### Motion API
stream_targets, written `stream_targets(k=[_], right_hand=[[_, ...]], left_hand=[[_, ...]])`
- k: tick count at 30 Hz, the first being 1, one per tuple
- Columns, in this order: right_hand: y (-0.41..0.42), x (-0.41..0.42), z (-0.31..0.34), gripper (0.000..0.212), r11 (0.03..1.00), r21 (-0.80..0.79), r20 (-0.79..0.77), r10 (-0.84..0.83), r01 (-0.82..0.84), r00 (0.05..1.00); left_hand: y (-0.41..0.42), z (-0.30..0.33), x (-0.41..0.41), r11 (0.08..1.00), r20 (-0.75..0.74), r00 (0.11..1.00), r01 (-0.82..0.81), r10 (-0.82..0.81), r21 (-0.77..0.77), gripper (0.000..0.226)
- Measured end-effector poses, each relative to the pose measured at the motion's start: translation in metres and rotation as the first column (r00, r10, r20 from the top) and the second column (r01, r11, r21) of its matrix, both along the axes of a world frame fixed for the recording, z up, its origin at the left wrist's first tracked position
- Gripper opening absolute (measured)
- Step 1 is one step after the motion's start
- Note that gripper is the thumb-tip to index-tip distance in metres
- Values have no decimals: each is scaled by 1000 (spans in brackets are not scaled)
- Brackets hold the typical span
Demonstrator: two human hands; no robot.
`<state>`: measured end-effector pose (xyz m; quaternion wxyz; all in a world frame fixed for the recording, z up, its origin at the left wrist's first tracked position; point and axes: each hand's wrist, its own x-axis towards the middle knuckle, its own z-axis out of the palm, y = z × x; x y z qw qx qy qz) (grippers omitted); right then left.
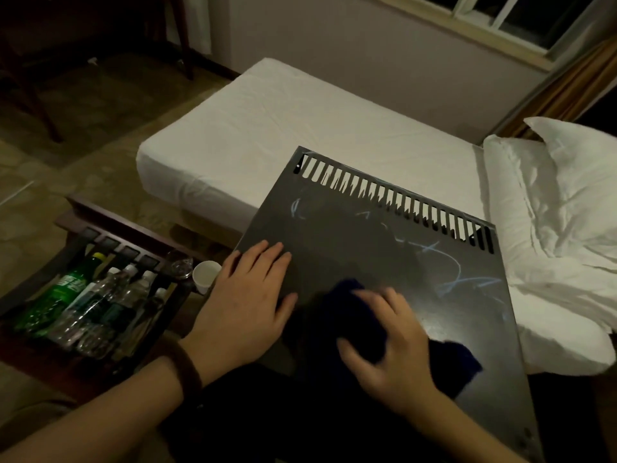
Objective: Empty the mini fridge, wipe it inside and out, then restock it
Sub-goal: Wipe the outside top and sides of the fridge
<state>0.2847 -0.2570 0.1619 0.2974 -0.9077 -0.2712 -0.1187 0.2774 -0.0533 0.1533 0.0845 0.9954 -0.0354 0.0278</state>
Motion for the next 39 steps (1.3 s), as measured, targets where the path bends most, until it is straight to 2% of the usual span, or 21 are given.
stream_targets(k=[2, 4, 6, 8, 10, 14, 17, 20, 22, 27, 32, 34, 35, 39], right_hand=[[-6, 3, 2, 45, 994, -5, -27, 105, -105, 994], [12, 36, 2, 46, 995, -33, 28, 94, -94, 995], [46, 87, 2, 50, 997, -48, 44, -60, 62, 997], [83, 132, 3, 48, 959, -79, -10, -274, 272, 962], [103, 144, 2, 47, 918, -100, -18, -388, 384, 921], [74, 85, -1, 45, 944, -88, -11, -320, 318, 947], [48, 48, -4, 50, 940, -83, 33, -331, 332, 943], [61, 69, -3, 43, 925, -132, 68, -350, 356, 934], [90, 107, -1, 38, 908, -158, 50, -384, 388, 922], [161, 179, 2, 47, 871, -142, -11, -476, 470, 879], [105, 103, 1, 40, 919, -121, 1, -377, 374, 926], [73, 59, 3, 42, 911, -138, -6, -394, 389, 919], [61, 44, 4, 44, 904, -143, -19, -410, 404, 912], [69, 61, 6, 39, 891, -195, -28, -423, 411, 905]], left_hand=[[-1, -1, 1, 1000, -5, 1000, 2, -2, -12, 56], [-1, -1, 1, 1000, -30, 1000, 10, -11, -21, 55], [0, -2, 1, 1000, -35, 999, 8, -8, 0, 54], [0, 0, 1, 1000, -47, 999, -1, 2, 14, 52], [-3, 4, 0, 999, -104, 994, 22, -25, -31, 52], [13, 9, 9, 983, -49, 983, 172, -176, -70, 46], [34, 9, 14, 965, -59, 965, 252, -256, -73, 45], [39, 4, 14, 954, -53, 965, 245, -257, -171, 45], [37, 1, 14, 947, 5, 968, 247, -252, -203, 43], [39, 3, 13, 925, 18, 971, 234, -240, -299, 39], [40, 2, 10, 902, 66, 967, 252, -245, -351, 33], [40, 5, 9, 886, 38, 962, 264, -270, -382, 25], [40, 5, 10, 868, 83, 958, 283, -273, -409, 23], [38, 1, 12, 884, 142, 955, 294, -260, -365, 18]])
